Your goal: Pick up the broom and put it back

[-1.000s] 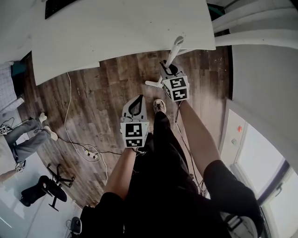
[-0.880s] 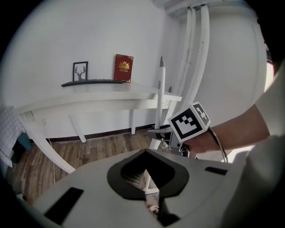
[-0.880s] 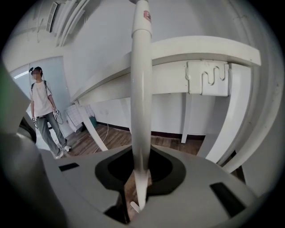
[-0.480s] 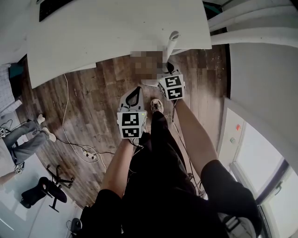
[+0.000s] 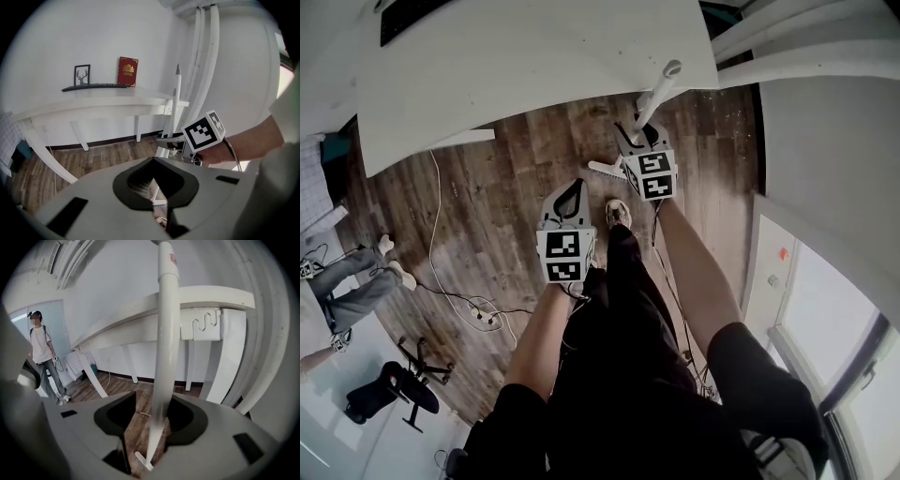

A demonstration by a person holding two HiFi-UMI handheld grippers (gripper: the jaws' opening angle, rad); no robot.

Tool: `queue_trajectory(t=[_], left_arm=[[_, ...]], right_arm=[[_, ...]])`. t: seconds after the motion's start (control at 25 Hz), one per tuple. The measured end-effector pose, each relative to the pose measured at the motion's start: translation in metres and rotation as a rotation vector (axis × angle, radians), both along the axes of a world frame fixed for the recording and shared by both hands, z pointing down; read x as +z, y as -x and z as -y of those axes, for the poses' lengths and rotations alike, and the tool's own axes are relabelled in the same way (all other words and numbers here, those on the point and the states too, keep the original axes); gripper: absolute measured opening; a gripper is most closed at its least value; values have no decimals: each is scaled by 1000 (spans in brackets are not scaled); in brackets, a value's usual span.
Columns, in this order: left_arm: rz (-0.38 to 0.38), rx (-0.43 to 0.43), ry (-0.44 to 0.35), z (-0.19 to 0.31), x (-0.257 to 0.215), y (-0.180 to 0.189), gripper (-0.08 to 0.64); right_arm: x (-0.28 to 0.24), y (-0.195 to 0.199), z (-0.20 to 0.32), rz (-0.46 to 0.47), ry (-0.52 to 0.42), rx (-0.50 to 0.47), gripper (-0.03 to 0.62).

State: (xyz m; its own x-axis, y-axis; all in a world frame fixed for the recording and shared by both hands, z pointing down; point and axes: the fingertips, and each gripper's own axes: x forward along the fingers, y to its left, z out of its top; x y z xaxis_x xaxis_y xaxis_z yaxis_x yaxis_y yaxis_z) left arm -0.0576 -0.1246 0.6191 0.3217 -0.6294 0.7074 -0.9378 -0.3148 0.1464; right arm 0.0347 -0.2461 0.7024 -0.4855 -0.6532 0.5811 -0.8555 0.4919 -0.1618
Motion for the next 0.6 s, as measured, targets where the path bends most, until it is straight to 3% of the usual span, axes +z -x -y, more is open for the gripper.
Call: queue_trajectory(t=[0.6], left_arm=[[6, 26, 5, -14, 6, -12, 0]], right_arm=[[13, -44, 12, -46, -4, 79, 222]])
